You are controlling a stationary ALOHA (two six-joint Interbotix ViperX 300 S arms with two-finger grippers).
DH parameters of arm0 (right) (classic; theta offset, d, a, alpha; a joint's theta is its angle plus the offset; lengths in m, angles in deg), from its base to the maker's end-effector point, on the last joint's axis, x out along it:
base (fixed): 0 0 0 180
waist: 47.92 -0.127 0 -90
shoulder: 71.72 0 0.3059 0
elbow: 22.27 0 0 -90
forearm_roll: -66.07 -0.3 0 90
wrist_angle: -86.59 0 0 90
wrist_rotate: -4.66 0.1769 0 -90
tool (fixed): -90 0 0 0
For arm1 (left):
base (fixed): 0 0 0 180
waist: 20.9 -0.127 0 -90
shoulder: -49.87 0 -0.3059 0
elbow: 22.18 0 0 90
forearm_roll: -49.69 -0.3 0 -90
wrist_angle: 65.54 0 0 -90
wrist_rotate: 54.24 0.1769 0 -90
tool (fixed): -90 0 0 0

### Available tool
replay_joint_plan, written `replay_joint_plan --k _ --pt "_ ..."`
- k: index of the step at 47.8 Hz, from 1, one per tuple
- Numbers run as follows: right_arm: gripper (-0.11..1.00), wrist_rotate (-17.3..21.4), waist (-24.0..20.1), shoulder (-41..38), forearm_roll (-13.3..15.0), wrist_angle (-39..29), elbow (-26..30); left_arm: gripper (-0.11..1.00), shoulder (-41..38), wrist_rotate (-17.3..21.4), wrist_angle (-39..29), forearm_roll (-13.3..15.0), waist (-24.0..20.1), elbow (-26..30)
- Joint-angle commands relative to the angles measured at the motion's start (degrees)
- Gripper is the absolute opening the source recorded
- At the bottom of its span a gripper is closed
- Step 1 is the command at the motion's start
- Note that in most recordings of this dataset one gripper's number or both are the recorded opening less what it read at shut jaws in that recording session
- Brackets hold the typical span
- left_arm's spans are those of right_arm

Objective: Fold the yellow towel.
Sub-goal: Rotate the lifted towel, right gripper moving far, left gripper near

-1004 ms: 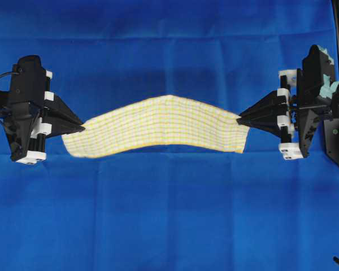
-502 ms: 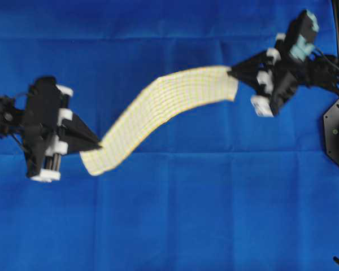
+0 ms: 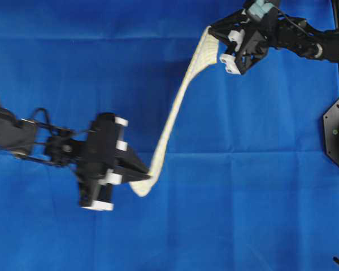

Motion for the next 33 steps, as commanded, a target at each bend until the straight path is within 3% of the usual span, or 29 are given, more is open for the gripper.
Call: replay_joint_plan --k 1,17,33 --pt "0.02 -0.8 2.3 -0.5 0.1 0.4 2.9 0.02 -2.4 0.4 0.6 -0.1 1.5 5.8" --pt "0.02 -2.3 3.9 -2.3 0.1 0.4 5.4 0.02 -11.6 7.8 0.1 -0.1 1.9 19.1" --pt "0.02 -2.3 4.0 -2.1 0.1 0.4 5.0 0.02 -14.1 8.3 -0.6 0.0 2.0 21.6"
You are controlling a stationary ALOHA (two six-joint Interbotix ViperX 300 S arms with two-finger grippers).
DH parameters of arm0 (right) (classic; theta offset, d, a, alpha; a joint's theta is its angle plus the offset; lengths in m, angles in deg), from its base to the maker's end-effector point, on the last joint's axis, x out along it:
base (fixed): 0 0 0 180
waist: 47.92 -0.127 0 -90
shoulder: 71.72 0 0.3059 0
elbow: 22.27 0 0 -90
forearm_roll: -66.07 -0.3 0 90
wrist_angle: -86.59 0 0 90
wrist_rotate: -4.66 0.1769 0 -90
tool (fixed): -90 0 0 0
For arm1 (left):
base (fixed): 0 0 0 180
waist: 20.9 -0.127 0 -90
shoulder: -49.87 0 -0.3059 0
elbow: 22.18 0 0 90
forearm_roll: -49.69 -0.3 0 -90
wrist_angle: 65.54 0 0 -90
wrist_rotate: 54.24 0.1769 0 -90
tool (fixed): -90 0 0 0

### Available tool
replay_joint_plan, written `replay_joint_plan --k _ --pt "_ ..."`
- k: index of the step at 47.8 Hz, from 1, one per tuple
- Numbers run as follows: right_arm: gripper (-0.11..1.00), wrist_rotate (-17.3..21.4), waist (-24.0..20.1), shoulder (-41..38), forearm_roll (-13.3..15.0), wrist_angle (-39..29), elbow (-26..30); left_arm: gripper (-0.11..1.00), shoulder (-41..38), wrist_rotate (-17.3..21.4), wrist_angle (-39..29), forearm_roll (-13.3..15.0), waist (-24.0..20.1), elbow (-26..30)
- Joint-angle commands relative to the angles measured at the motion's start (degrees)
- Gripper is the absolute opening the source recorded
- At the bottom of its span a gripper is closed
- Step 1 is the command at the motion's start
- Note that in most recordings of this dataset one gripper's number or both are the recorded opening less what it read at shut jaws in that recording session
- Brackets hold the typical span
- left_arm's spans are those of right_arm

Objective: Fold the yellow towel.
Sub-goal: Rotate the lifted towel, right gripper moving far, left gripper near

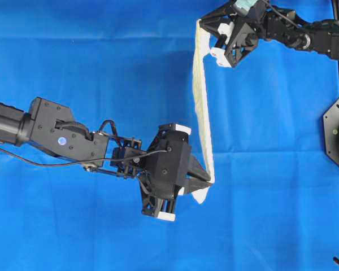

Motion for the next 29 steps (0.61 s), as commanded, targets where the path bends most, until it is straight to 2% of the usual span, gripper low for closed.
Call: replay_joint_plan --k 1,11,19,29 --pt "0.02 -0.1 2.9 0.9 -0.2 0.7 1.4 0.02 0.9 0.5 0.4 -0.1 2.4 2.1" --pt "0.02 0.0 3.3 4.0 -0.2 0.6 -2.3 0.02 -0.7 0.8 3.2 -0.1 2.1 2.7" --pt "0.02 0.3 3.7 7.4 -0.2 0.5 -5.5 0.02 -3.6 1.0 6.4 -0.2 1.8 5.4" --pt "0.02 0.1 3.7 6.4 -0.2 -2.1 -4.8 0.02 -4.6 0.8 6.5 0.0 1.8 5.2"
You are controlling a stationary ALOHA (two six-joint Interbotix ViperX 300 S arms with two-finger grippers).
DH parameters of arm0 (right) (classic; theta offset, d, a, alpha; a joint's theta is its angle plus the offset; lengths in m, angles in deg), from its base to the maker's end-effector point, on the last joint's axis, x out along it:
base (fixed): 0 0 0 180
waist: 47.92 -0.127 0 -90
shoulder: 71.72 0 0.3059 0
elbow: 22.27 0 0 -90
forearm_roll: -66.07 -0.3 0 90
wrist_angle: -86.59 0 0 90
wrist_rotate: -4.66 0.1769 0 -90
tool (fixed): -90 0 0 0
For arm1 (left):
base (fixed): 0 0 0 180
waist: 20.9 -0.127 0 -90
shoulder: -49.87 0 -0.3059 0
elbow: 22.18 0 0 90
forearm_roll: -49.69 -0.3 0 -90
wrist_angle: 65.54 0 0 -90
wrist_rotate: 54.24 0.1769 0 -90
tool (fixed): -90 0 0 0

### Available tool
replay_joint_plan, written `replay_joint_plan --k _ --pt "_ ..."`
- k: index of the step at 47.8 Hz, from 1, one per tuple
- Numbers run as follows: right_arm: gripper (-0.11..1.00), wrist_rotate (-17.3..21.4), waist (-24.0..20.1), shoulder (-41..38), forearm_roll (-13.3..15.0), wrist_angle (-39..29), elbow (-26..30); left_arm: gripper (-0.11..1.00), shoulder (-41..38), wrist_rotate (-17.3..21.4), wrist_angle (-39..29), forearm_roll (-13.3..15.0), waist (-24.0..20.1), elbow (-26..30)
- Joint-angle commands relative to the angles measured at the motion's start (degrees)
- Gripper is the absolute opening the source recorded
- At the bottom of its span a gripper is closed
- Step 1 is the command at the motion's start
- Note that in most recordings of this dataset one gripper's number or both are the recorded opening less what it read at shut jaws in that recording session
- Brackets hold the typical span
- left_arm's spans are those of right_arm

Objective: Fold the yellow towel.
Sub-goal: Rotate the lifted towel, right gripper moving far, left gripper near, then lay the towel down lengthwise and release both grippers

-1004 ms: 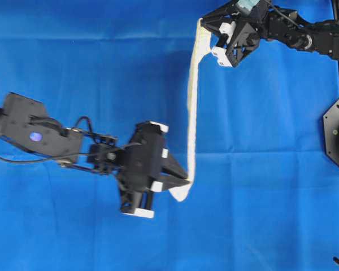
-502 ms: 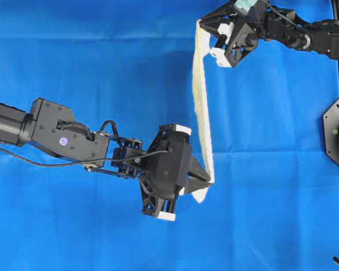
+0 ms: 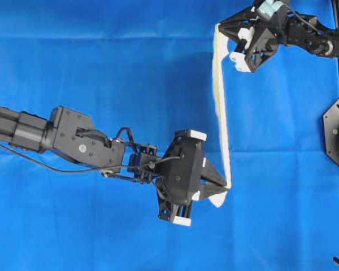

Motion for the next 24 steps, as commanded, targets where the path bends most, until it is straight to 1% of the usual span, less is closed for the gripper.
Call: replay_joint_plan --k 1,9,15,19,24 --pt "0.02 0.0 2.5 -0.6 -0.2 -0.4 2.2 0.02 1.4 0.2 1.1 0.0 1.8 0.5" --pt "0.02 -0.1 2.4 -5.3 -0.2 -0.7 5.8 0.02 3.3 -0.4 2.5 0.2 1.8 -4.3" --pt "0.02 -0.2 1.7 -10.3 -0.2 -1.3 9.7 0.02 5.5 -1.1 6.5 1.0 1.8 -9.7" --pt "0.02 -0.3 0.8 -13.2 0.0 -1.8 12.2 0.02 7.2 -2.5 9.4 1.1 1.8 -13.7" --pt "0.02 -0.3 -0.4 -16.5 0.4 -1.9 15.6 0.02 8.8 -4.9 10.7 1.1 1.8 -17.5"
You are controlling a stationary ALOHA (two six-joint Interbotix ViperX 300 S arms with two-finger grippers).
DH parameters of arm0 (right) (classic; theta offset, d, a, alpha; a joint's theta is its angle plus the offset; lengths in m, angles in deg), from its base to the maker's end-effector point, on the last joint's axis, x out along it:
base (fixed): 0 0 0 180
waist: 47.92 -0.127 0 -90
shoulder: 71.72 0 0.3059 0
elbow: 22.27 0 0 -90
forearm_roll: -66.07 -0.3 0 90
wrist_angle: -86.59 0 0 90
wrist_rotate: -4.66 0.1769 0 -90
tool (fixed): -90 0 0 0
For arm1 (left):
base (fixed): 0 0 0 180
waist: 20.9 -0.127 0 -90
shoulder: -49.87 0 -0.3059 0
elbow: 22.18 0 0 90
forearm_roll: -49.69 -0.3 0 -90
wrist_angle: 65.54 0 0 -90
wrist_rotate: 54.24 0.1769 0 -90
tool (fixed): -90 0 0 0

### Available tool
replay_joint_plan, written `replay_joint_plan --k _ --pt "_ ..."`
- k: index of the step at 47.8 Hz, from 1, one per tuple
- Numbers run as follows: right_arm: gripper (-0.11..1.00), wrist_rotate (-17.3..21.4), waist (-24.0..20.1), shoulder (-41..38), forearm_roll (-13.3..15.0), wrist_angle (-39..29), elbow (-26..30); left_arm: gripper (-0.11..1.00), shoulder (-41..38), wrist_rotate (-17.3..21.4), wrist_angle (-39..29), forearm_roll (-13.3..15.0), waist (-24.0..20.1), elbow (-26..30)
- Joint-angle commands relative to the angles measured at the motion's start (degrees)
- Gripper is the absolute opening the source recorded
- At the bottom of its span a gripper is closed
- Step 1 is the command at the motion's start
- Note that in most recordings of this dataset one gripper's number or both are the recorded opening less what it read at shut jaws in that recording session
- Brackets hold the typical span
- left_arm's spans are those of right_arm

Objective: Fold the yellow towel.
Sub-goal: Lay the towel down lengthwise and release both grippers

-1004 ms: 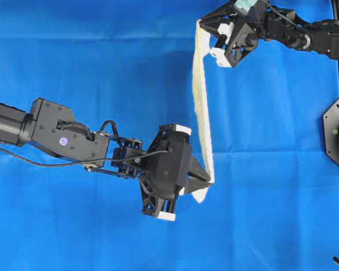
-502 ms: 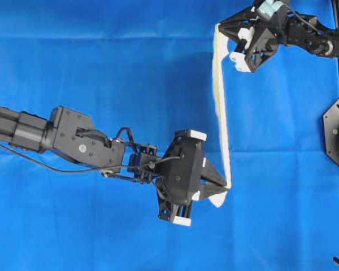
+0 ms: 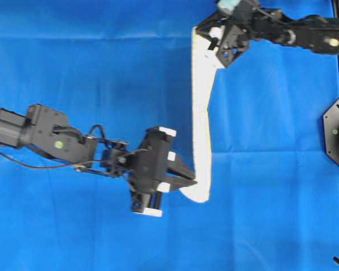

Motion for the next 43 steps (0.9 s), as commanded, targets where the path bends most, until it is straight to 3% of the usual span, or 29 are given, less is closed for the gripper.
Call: replay_joint_plan --k 1,14,23,43 --pt "0.02 -0.2 0.2 -1.9 0.4 0.4 4.4 0.02 3.8 -1.6 1.7 -0.2 1.8 -2.2" --pt "0.02 -0.2 -2.4 -8.3 1.6 -0.3 10.8 0.02 6.2 -6.2 2.1 -0.1 2.0 -7.9" --pt "0.02 -0.2 -3.2 -10.6 2.3 -1.4 13.4 0.02 6.3 -6.4 2.0 -0.2 2.0 -8.4" --pt "0.03 -0.1 -4.0 -11.1 2.6 -2.5 13.4 0.05 6.0 -6.4 1.1 -0.2 1.8 -8.4"
